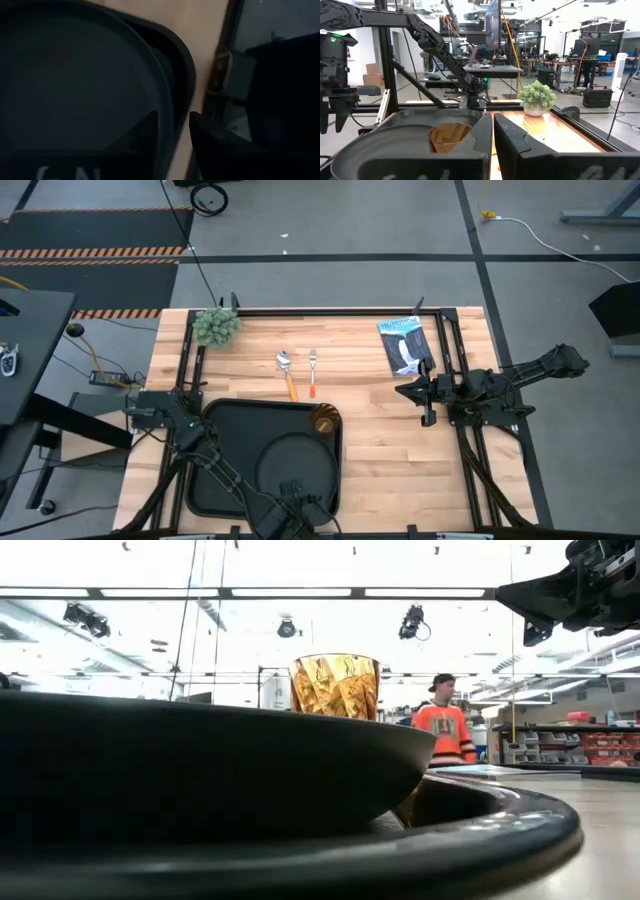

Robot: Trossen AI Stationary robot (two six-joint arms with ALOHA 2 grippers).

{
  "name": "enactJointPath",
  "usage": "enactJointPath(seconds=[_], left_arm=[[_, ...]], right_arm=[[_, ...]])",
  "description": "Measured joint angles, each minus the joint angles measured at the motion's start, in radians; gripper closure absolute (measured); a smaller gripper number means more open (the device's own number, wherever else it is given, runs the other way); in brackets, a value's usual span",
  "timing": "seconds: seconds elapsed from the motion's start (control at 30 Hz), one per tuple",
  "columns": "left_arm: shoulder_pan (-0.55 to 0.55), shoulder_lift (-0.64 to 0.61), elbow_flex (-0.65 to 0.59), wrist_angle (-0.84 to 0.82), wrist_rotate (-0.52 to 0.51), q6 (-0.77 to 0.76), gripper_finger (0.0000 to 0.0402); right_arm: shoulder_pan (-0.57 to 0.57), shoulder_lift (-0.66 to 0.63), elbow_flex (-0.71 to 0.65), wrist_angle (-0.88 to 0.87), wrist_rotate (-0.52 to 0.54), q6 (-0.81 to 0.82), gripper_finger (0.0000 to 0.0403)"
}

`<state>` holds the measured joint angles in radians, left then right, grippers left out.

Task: Pick and place plate/cup/fork/spoon on tray
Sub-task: Put the black plate on the black serving tray, then adjust the black serving tray

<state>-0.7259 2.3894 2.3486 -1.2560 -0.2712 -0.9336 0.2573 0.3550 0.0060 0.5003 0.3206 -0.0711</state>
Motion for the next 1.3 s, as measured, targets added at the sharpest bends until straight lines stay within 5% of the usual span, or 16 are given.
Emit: enactJointPath(seconds=[0.5,0.77,1.03,1.3], left_arm=[[0.060,0.002,0.000,0.022,-0.222,0.209,0.0292],[0.045,0.000,-0.012,-0.320,-0.175,0.163,0.0292],[0.005,-0.066,-0.167,-0.317,-0.195,0.190,0.0292],[0.002,-0.268,-0.498,-0.303,-0.123,0.024,0.0293]], right_arm=[[0.000,0.000,0.000,0.000,0.000,0.000,0.0380],[0.000,0.000,0.000,0.000,0.000,0.000,0.0380],[0.000,0.000,0.000,-0.001,0.000,0.000,0.0380],[0.000,0.000,0.000,0.000,0.000,0.000,0.0380]])
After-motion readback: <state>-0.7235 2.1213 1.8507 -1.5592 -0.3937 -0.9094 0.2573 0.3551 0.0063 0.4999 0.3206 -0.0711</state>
